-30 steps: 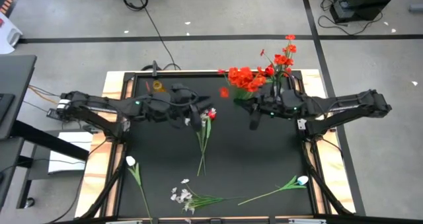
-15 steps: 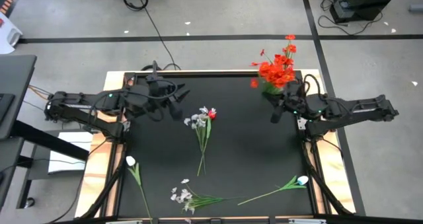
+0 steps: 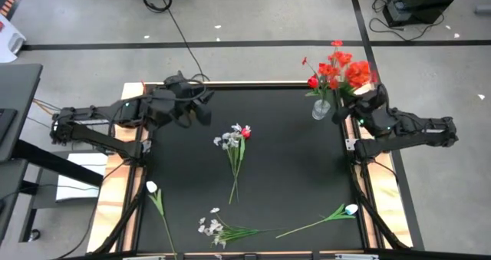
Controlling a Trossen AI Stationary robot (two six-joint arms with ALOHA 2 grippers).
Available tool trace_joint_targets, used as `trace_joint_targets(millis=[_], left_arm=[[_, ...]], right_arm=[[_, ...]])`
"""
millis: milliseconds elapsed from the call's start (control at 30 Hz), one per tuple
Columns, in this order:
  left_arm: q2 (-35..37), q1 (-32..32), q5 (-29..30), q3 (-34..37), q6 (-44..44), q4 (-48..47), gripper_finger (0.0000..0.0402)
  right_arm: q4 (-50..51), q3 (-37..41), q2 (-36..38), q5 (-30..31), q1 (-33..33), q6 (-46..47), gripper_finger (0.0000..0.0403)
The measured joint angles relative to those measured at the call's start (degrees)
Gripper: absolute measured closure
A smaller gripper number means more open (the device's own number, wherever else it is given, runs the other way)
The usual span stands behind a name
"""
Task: Sort flowers into vase by color
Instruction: Put the red flower into the transparent vase
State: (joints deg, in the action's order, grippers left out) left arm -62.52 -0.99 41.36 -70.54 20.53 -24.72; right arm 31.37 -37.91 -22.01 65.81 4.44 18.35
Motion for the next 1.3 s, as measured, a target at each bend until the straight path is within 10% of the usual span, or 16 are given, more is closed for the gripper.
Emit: trace_joint_targets(millis=[300, 833, 1300], left_arm=[[0.0, -3.1, -1.0, 0.0, 0.9, 0.0, 0.0246], [-0.1, -4.6, -2.3, 0.0, 1.7, -0.1, 0.0246], [-0.1, -5.1, -2.6, 0.0, 2.8, -0.8, 0.0246]], right_arm=[[-2.3, 5.0, 0.0, 5.5, -6.3, -0.9, 0.039], [-32.8, 16.8, -0.5, -6.7, -18.9, -17.4, 0.039], [-36.5, 14.8, -0.5, -9.0, -20.1, -22.5, 0.039]])
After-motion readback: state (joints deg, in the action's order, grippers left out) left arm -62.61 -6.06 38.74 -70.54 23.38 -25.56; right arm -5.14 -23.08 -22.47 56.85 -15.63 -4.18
